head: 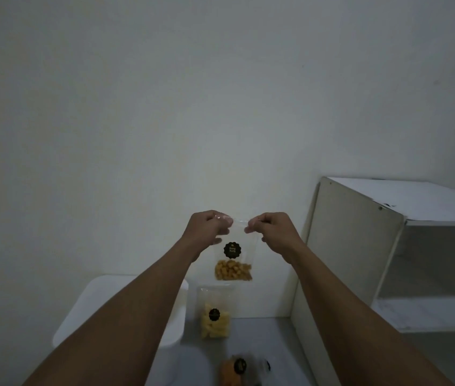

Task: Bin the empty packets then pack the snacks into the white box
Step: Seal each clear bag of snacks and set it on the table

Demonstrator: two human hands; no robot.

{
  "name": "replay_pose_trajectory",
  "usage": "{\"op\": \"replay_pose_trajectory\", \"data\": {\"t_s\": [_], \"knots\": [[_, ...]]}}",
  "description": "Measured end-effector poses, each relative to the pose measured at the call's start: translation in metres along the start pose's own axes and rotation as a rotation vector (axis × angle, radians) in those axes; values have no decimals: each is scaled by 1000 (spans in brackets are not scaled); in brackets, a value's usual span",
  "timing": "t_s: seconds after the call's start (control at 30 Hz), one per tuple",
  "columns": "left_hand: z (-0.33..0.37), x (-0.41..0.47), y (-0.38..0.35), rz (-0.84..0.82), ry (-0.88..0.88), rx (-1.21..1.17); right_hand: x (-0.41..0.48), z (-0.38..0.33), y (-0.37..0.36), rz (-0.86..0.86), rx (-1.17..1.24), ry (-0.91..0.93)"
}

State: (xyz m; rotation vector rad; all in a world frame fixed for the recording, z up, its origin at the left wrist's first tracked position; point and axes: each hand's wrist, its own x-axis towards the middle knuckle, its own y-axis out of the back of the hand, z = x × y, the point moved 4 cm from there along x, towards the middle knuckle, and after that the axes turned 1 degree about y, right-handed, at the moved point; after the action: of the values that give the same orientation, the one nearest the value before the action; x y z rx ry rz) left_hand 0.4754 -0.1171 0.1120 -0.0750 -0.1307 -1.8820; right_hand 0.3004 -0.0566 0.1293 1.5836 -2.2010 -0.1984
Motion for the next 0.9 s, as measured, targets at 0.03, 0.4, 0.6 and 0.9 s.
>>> {"op": "replay_pose_trajectory", "data": {"t_s": [0.03,0.4,0.6,0.9], "knots": [[1,0,-1,-15,-9,33,0,-2,1,-8,-15,7],[16,11,-11,47,-141,94,0,2,10,-2,86,0],[13,15,-15,3,-111,53,4,2,20,-19,147,-33],[18,19,-25,-49,-122,-42,15,-12,19,7,-6,100]]}}
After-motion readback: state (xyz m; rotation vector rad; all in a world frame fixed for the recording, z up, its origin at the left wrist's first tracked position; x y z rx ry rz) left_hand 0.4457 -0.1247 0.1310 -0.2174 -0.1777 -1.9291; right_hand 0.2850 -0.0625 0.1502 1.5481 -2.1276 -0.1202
